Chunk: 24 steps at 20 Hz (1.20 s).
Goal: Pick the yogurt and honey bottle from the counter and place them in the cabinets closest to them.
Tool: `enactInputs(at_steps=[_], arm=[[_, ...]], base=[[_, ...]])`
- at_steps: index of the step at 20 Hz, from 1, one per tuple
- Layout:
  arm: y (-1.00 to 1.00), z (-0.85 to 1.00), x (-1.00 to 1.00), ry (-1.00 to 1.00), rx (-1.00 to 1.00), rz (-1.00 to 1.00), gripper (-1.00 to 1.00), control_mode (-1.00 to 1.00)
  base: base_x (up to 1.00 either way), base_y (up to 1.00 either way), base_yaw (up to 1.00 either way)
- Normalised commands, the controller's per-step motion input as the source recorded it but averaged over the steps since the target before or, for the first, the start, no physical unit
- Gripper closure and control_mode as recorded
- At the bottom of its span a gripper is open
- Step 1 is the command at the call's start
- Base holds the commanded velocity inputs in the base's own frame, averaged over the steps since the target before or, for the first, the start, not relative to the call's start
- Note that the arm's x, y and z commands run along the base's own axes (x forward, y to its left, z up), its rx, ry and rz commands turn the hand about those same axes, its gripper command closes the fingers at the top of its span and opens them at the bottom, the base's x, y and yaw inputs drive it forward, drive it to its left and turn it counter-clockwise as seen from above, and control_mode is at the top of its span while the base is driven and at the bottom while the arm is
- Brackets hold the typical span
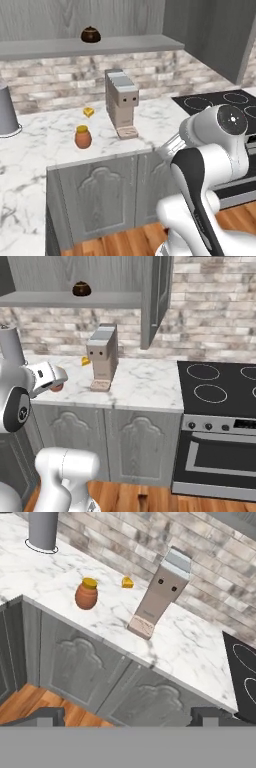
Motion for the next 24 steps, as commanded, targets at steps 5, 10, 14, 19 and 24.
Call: enactInputs(at_steps=[5,10,14,19,24], arm=[[0.00,0.00,0.00,0.00,0.00,0.00,-1.00,1.00],[0.00,0.00,0.00,0.00,0.00,0.00,-1.00,1.00],[0.00,0.00,0.00,0.00,0.00,0.00,-1.00,1.00],[0.00,0.00,0.00,0.00,0.00,0.00,-1.00,1.00],[0.06,0.00,0.01,-0.01,0.00,0.00,-1.00,-1.00]], base=[[0.42,0.37,-0.03],[0.42,0.44,-0.04],[0.47,0.42,-0.04],[0.47,0.43,-0.05],[0.29,0.34,-0.02]])
